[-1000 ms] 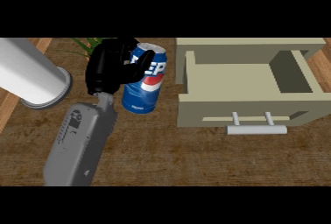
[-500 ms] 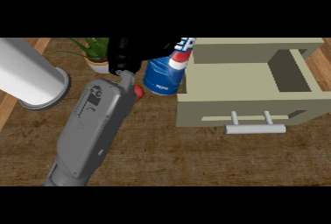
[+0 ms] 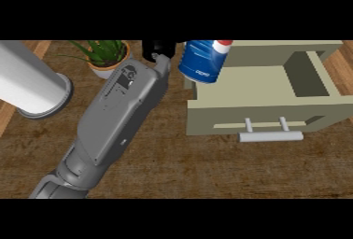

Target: Pick up the can, place it into the drawer and close the drawer

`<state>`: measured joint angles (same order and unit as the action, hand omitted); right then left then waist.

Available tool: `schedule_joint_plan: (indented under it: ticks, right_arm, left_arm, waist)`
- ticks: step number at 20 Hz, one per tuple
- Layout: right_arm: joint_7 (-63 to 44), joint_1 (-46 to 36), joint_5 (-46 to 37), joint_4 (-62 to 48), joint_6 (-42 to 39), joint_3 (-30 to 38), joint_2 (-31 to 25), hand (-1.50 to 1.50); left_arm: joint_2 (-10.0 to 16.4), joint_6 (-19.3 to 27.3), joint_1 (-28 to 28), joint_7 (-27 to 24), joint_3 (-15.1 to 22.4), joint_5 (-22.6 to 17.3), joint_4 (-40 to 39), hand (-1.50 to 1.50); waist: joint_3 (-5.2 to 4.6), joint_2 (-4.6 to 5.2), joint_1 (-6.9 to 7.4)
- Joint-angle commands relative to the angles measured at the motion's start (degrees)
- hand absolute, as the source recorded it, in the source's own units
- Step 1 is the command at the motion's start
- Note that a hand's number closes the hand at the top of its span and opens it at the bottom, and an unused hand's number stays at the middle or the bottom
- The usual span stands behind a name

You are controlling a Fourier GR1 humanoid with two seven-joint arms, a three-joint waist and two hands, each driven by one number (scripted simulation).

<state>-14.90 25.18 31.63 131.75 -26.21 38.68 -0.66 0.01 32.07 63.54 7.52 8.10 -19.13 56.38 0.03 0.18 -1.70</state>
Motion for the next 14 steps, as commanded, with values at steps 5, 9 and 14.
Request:
schedule_joint_plan:
  ticks: [5, 9, 14]
  right_arm:
    - [0.22, -1.03, 0.35, -1.69, -0.91, 1.29, -0.47, -1.5]
    - [-0.02, -3.89, -1.26, -4.01, -0.29, 0.33, -1.6, -1.5]
    - [-1.15, -1.85, -0.41, -0.19, -0.86, -0.05, -0.94, -1.5]
  left_arm:
    - [-0.01, 3.08, 11.26, -2.91, 2.47, -7.22, -11.68, 1.5]
    - [-0.01, 5.62, 10.93, -5.79, 8.25, -13.01, -13.21, 1.5]
    - [-0.01, 4.65, 12.12, -9.37, 10.63, -18.0, -18.2, 1.5]
  waist:
    - [0.03, 0.19, -0.95]
    - [0.05, 0.19, -1.14]
    - [0.05, 0.34, -1.97]
